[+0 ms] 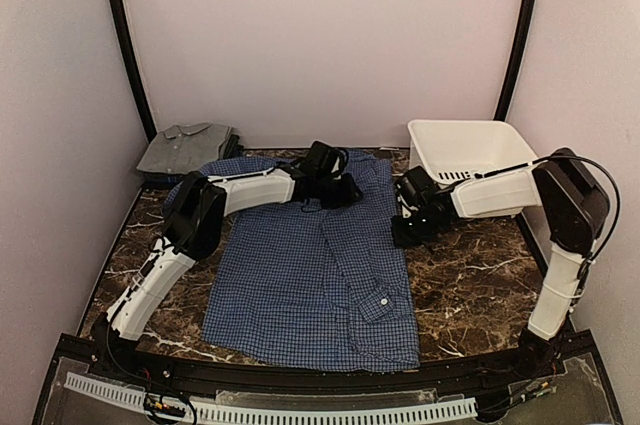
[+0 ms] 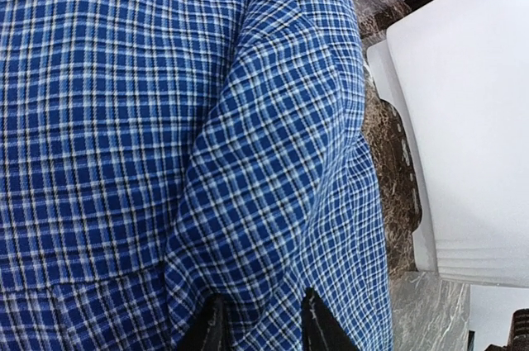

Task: Fold and stack the long sleeve shirts
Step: Move the 1/3-folded shirt to the center of the board, then pick up the sleeve from the corner of the board.

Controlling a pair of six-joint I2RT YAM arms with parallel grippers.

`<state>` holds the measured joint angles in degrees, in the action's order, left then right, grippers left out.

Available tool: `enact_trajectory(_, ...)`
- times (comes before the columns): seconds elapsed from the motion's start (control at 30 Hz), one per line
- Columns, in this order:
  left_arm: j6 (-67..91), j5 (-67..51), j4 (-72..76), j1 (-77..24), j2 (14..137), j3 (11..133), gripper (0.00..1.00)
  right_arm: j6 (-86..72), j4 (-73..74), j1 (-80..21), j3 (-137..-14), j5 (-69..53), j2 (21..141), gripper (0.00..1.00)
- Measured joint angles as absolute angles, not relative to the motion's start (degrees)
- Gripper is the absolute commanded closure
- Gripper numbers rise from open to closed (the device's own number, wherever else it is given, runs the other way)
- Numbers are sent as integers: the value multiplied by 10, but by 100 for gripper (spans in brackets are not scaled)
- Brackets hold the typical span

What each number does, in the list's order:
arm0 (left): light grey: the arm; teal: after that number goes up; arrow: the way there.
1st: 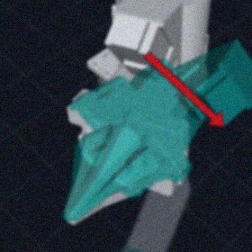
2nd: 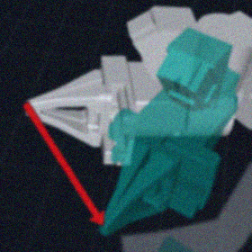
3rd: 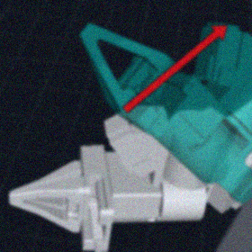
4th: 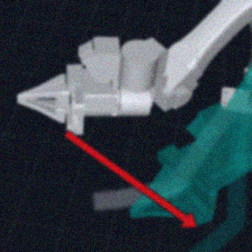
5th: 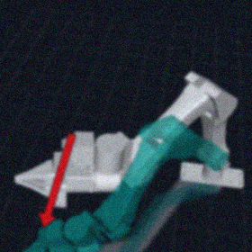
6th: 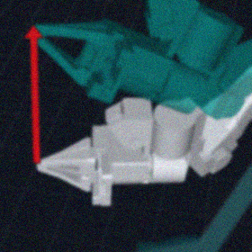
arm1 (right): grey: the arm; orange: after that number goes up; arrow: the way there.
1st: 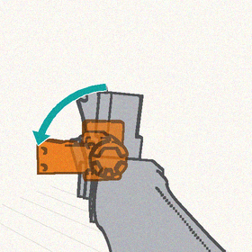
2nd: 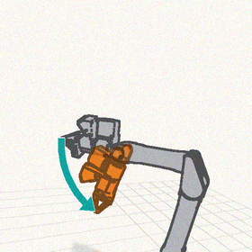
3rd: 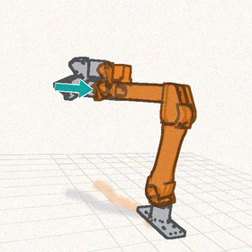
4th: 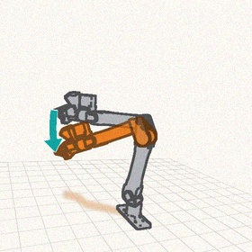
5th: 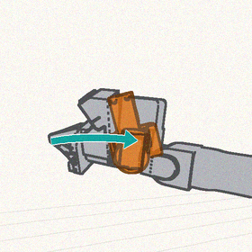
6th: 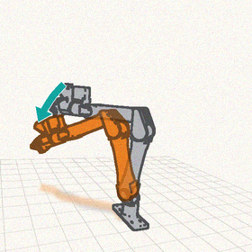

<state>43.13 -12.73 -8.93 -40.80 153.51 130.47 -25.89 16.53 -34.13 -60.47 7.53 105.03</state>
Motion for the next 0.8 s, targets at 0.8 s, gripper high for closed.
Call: enact_trajectory(0.8, 384, -25, -169, -298, 1063, 880, 36, -228, 203, -355, -630, 52, 934, 49)
